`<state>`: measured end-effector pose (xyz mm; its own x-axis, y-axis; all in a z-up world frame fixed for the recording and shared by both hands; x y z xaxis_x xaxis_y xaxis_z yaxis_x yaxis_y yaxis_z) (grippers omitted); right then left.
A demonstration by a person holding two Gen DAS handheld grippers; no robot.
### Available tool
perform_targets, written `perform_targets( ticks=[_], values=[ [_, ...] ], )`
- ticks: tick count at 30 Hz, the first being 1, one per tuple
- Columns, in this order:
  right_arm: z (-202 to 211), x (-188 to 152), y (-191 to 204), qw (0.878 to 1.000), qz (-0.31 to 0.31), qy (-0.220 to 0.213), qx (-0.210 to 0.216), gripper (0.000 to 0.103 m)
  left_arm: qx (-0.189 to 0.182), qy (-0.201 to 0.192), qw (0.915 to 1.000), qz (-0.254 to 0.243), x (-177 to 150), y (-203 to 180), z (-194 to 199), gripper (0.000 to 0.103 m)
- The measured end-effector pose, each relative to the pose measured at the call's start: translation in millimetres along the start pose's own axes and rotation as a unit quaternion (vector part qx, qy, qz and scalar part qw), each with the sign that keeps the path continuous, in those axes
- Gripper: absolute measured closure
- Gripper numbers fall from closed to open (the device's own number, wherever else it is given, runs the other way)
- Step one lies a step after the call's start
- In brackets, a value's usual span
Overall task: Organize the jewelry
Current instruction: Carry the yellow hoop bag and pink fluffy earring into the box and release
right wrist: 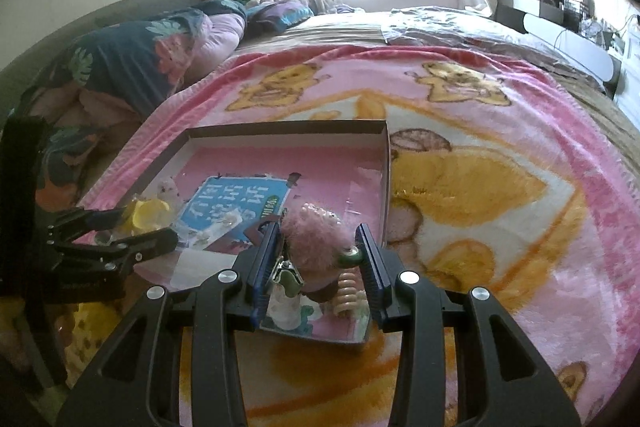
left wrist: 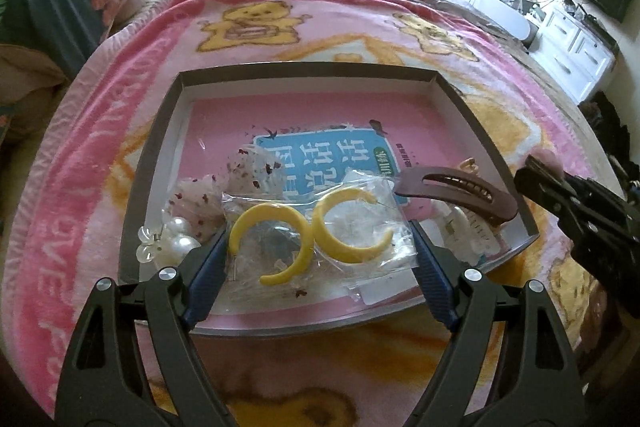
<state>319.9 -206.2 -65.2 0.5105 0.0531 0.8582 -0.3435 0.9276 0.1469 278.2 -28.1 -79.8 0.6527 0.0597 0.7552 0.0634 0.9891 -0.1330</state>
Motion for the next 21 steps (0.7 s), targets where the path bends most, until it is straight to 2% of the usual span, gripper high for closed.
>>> perform_targets(
  ticks=[10, 17, 21],
  values=[
    [-23.9, -8.9, -2.3, 0.999, -0.014, 0.031, 0.0, 0.064, 0.006, 0.006, 1.0, -0.001, -1.7, 5.5, -2.1, 0.027],
    [-11.3, -12.6, 2.4, 1.0, -0.015, 0.024, 0.007, 0.05, 0.005, 0.008, 1.0, 0.003, -3.3, 8.4, -3.0, 0.027],
    [0.8, -11.5, 1.7, 1.0, -0.021, 0.017, 0.009, 0.046, 0.005, 0.008, 0.9999, 0.005, -3.6, 9.3, -3.3, 0.022]
  ],
)
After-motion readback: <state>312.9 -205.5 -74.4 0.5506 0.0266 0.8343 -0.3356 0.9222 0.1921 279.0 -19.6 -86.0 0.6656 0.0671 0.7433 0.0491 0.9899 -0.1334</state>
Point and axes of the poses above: each gripper's, at about its wrist camera, not at the fingertips, and z roughly against the way its jaws point, y to its left, x to its top, the point moved 5 cm from there along -z, roughly the way its jaws point, and after that the axes turned 12 degrees about -y, right-handed, at the moved point
